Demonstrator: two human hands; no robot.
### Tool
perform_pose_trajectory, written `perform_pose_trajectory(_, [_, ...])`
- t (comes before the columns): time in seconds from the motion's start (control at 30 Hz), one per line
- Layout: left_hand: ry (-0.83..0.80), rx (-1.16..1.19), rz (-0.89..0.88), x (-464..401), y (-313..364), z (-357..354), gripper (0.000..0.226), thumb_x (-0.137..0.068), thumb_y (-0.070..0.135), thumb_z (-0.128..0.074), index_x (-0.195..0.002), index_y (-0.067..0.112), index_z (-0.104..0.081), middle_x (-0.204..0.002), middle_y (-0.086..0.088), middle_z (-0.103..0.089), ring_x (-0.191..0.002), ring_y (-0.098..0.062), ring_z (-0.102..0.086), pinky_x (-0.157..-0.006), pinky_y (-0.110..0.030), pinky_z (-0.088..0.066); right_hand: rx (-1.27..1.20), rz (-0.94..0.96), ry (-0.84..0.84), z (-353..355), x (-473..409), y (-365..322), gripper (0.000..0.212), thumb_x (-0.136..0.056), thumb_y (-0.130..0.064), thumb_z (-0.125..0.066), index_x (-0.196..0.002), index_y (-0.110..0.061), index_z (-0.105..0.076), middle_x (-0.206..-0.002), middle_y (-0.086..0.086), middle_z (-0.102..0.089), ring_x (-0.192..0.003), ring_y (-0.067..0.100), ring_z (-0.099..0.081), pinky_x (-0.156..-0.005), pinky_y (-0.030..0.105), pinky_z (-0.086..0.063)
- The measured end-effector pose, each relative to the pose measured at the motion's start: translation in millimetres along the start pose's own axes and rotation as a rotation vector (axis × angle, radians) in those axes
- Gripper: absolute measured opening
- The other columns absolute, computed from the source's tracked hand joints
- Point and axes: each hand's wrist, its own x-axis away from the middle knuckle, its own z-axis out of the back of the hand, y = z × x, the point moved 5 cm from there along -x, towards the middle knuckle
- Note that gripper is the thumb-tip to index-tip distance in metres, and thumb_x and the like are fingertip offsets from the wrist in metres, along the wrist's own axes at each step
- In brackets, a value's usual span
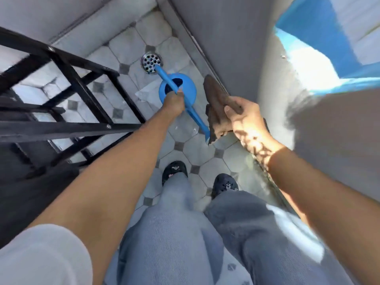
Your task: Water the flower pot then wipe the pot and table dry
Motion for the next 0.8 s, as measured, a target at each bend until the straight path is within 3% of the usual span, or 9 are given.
perform_pose_trajectory(0.1, [-0.009, -0.023, 0.006, -17, -10, -1, 0.049, -0.104, 0.037, -0.031, -0.127, -0.001, -0.051, -0.124, -0.027, -0.060, -0.085, -0.027, -0.058, -0.065, -0.030, -0.046, -0.154, -0.068, -0.044, -10, -15, 11, 0.024, -0.092, -0.008, -0.058, -0.109, -0.020, -0.070, -0.104, 0.007, -0.071, -0.095, 0.022, -0.068, -0.088, 0.029, -0.057])
perform_pose_trajectory(0.2, [-0.007, 0.041, 0.023, -26, -21, 4, 0.049, -0.103, 0.037, -0.032, -0.127, -0.001, -0.051, -0.127, -0.031, -0.057, -0.073, -0.027, -0.057, -0.057, -0.030, -0.045, -0.318, -0.128, -0.123, -20, -21, 14, 0.025, -0.093, -0.003, -0.055, -0.100, -0.021, -0.071, -0.104, 0.017, -0.070, -0.098, 0.033, -0.068, -0.093, 0.057, -0.051])
perform_pose_trajectory(0.3, [0.100, 0.010, -0.015, -8, -12, 19, 0.058, -0.100, 0.047, -0.035, -0.125, -0.002, -0.054, -0.123, -0.028, -0.060, -0.095, -0.038, -0.064, -0.067, -0.034, -0.049, -0.463, -0.178, -0.215, -33, -24, 7, 0.028, -0.097, 0.002, -0.049, -0.103, -0.017, -0.069, -0.100, 0.012, -0.072, -0.094, 0.030, -0.069, -0.092, 0.054, -0.052])
perform_pose_trajectory(0.37, [0.100, 0.090, 0.021, 18, -13, 26, 0.070, -0.095, 0.063, -0.028, -0.116, 0.005, -0.061, -0.111, -0.019, -0.065, -0.083, -0.026, -0.060, -0.069, -0.035, -0.045, -0.561, -0.202, -0.322, -44, -24, -2, 0.026, -0.098, 0.002, -0.047, -0.111, -0.011, -0.065, -0.098, 0.010, -0.072, -0.089, 0.025, -0.070, -0.085, 0.048, -0.057])
perform_pose_trajectory(0.43, [-0.199, 0.392, 0.103, 47, -20, 19, 0.083, -0.085, 0.079, -0.021, -0.106, 0.015, -0.068, -0.106, -0.012, -0.068, -0.089, -0.023, -0.060, -0.078, -0.035, -0.045, -0.640, -0.239, -0.435, -56, -23, -11, 0.025, -0.099, 0.000, -0.045, -0.118, -0.007, -0.060, -0.102, 0.012, -0.070, -0.089, 0.024, -0.070, -0.076, 0.042, -0.060])
perform_pose_trajectory(0.53, [-0.448, 0.832, -0.001, 64, -24, 19, 0.077, -0.088, 0.072, -0.032, -0.135, 0.015, -0.056, -0.135, -0.013, -0.060, -0.124, -0.027, -0.057, -0.104, -0.044, -0.045, -0.644, -0.252, -0.504, -72, -28, -23, 0.023, -0.099, -0.004, -0.046, -0.117, -0.008, -0.059, -0.104, 0.011, -0.070, -0.093, 0.023, -0.069, -0.079, 0.040, -0.059])
perform_pose_trajectory(0.63, [-0.229, 0.877, -0.094, 53, -29, 34, 0.046, -0.099, 0.032, -0.051, -0.137, 0.006, -0.049, -0.132, -0.018, -0.061, -0.116, -0.030, -0.062, -0.091, -0.045, -0.055, -0.416, -0.155, -0.355, -81, -43, -31, 0.023, -0.097, -0.005, -0.050, -0.116, -0.006, -0.064, -0.110, 0.017, -0.069, -0.098, 0.026, -0.069, -0.088, 0.041, -0.056])
perform_pose_trajectory(0.7, [-0.026, 0.759, -0.127, 38, -37, 48, 0.034, -0.097, 0.025, -0.056, -0.126, 0.007, -0.054, -0.123, -0.016, -0.066, -0.111, -0.032, -0.065, -0.081, -0.045, -0.059, -0.194, -0.074, -0.234, -85, -57, -33, 0.021, -0.094, -0.007, -0.054, -0.107, -0.006, -0.070, -0.107, 0.019, -0.071, -0.096, 0.031, -0.069, -0.089, 0.044, -0.057])
perform_pose_trajectory(0.8, [0.136, 0.618, -0.180, 20, -38, 66, 0.019, -0.096, 0.024, -0.056, -0.111, 0.012, -0.058, -0.114, -0.011, -0.069, -0.106, -0.027, -0.067, -0.091, -0.051, -0.055, -0.038, -0.054, -0.157, -95, -81, -29, 0.013, -0.089, -0.007, -0.061, -0.096, -0.004, -0.073, -0.101, 0.020, -0.072, -0.097, 0.034, -0.068, -0.088, 0.046, -0.057])
